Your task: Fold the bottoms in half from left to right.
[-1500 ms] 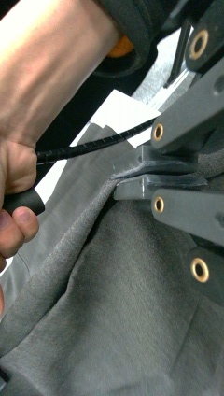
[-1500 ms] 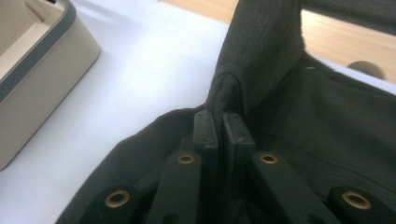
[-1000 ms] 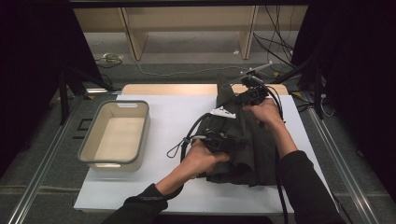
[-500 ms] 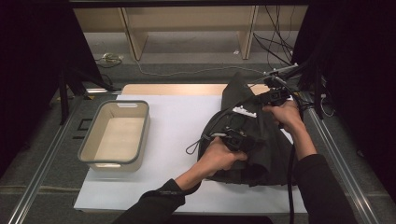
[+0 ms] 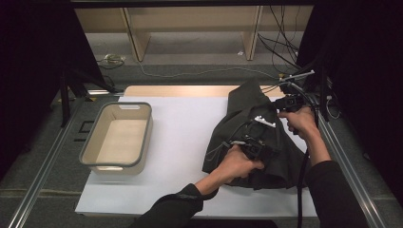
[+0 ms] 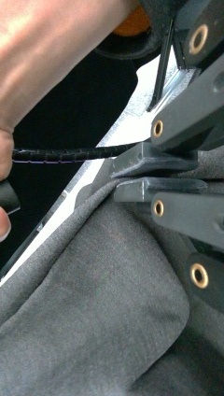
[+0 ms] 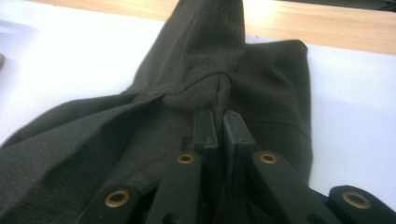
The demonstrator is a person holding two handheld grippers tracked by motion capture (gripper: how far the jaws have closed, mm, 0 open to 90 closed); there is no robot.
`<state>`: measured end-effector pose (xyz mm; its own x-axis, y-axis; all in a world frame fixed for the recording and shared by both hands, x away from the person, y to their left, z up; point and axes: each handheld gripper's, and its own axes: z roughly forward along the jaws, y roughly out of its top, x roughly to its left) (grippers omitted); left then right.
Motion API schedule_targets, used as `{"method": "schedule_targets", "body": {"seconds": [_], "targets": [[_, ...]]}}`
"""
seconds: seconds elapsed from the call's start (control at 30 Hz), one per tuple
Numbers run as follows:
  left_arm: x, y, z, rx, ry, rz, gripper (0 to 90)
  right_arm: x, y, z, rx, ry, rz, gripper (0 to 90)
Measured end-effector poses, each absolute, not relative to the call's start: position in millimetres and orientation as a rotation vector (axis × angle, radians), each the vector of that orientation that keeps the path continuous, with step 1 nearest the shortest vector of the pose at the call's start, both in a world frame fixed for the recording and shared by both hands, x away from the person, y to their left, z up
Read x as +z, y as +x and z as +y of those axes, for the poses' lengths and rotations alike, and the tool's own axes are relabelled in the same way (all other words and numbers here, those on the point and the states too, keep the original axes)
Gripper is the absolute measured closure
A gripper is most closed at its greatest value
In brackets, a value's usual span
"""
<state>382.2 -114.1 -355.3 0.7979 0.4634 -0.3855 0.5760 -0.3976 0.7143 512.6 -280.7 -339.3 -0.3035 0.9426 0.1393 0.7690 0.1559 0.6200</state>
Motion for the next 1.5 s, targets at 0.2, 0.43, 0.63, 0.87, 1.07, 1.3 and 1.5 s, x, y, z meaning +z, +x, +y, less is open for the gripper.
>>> {"method": "schedule_targets", "body": {"seconds": [0.2, 0.43, 0.63, 0.87, 1.07, 1.3, 1.5], "targets": [[-365, 382, -125, -0.173, 2.085, 0.770, 82.6, -346, 512, -291, 0.876, 1.679, 2.141, 85.9], [-373, 378, -136, -0.191, 2.120, 0.737, 78.3, -353, 512, -298, 0.857, 1.691, 2.147, 85.0], [-376, 373, -141, -0.245, 2.142, 0.679, 70.4, -357, 514, -302, 0.837, 1.697, 2.141, 84.4], [-369, 367, -125, -0.223, 2.151, 0.643, 60.3, -363, 514, -310, 0.761, 1.695, 2.091, 87.7], [-363, 376, -78, -0.140, 2.118, 0.692, 56.4, -370, 509, -328, 0.752, 1.742, 2.058, 90.0], [-369, 388, -31, -0.061, 2.100, 0.785, 51.7, -381, 503, -328, 0.789, 1.725, 2.114, 78.2], [-377, 392, -2, 0.008, 2.093, 0.864, 44.6, -393, 506, -315, 0.817, 1.705, 2.196, 50.2]]}}
